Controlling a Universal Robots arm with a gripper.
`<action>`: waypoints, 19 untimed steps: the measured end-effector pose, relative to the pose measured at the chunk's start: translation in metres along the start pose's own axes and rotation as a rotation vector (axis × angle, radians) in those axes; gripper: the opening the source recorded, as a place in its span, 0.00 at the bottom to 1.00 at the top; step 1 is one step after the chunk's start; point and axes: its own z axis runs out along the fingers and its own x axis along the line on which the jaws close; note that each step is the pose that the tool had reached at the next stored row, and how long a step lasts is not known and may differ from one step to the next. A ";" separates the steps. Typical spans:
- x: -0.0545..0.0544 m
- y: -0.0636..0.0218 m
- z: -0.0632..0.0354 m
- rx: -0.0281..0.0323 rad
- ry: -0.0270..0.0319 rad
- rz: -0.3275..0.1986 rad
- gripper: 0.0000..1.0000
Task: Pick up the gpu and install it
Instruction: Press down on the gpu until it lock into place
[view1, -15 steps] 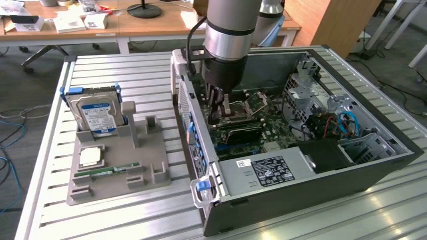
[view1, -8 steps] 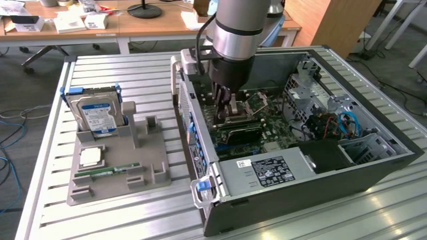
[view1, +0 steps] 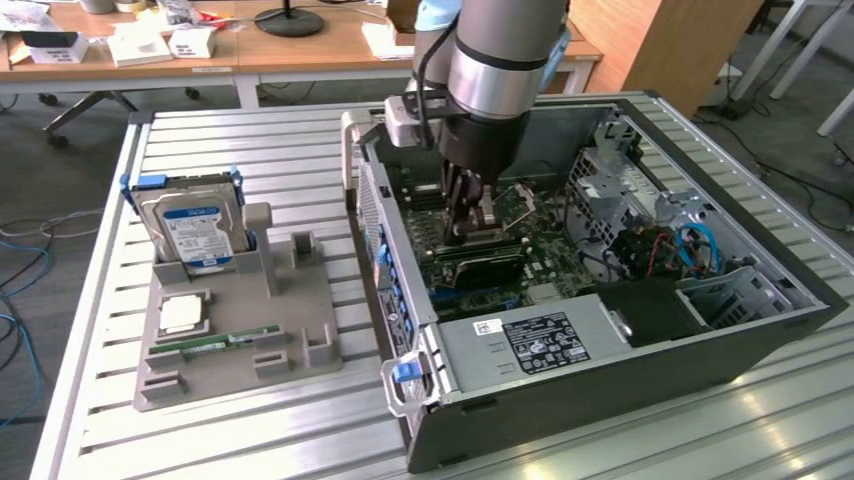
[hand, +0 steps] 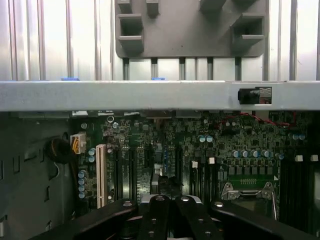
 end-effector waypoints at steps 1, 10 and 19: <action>0.000 -0.0022 0.0000 -0.0002 0.0000 0.000 0.11; -0.001 -0.0212 -0.0003 -0.0016 0.0001 0.000 0.11; -0.001 -0.0308 -0.0003 -0.0023 0.0001 0.000 0.11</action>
